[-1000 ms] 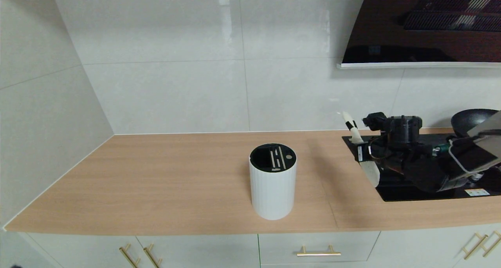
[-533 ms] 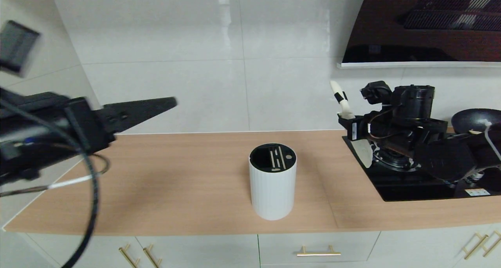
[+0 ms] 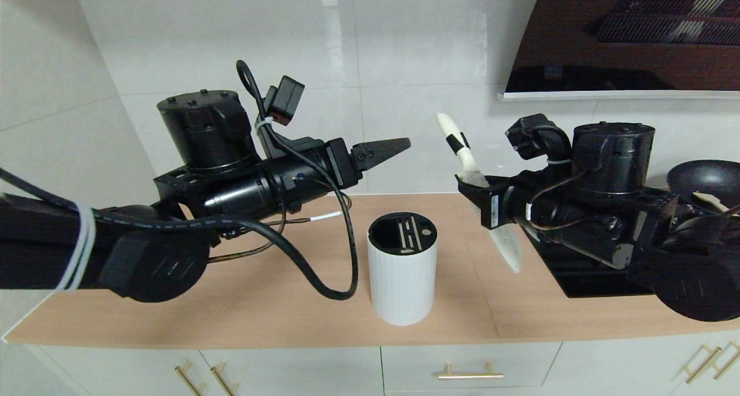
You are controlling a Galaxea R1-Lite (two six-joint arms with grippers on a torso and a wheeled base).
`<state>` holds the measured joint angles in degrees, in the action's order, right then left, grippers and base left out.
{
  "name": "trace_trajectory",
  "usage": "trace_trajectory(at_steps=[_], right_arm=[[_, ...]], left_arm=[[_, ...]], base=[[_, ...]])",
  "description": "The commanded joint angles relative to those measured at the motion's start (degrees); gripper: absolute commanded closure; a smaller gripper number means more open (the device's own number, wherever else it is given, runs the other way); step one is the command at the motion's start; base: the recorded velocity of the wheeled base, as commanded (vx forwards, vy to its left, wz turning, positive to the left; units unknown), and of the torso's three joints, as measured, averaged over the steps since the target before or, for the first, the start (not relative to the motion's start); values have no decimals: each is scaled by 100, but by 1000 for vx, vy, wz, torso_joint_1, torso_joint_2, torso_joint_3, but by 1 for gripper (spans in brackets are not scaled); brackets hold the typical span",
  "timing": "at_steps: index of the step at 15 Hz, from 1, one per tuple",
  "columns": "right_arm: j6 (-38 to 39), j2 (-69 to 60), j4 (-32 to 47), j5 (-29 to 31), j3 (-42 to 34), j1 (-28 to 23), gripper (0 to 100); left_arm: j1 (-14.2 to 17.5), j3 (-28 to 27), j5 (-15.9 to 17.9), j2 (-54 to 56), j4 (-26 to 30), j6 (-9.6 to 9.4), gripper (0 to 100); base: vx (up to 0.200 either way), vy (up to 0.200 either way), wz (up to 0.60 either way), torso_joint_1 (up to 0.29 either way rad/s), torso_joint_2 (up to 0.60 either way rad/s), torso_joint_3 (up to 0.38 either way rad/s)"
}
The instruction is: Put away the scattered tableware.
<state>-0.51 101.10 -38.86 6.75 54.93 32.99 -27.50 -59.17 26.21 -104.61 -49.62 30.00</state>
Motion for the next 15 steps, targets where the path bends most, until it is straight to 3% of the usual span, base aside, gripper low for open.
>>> trace_trajectory(at_steps=[1, 2, 5, 9, 15], right_arm=[[7, -125, 2, 10, -88, 173, 100], [16, -160, 2, 28, -158, 340, 100], [139, -143, -34, 467, -281, 815, 100], [262, -134, -34, 476, -343, 1034, 100], [289, 33, -34, 502, -351, 1272, 100]], left_arm=[[-27, 389, 121, -561, -734, 542, 0], [-27, 424, 200, -684, -1050, 665, 0], [-27, 407, 227, -772, -1349, 665, 0], [-27, -33, 402, -877, -1296, 656, 0], [-177, -50, 561, -1044, -1314, 656, 0]], base=[[0, 0, 0, 0, 0, 0], [0, 0, 0, 0, 0, 0], [0, 0, 0, 0, 0, 0], [0, 0, 0, 0, 0, 0], [0, 0, 0, 0, 0, 0]])
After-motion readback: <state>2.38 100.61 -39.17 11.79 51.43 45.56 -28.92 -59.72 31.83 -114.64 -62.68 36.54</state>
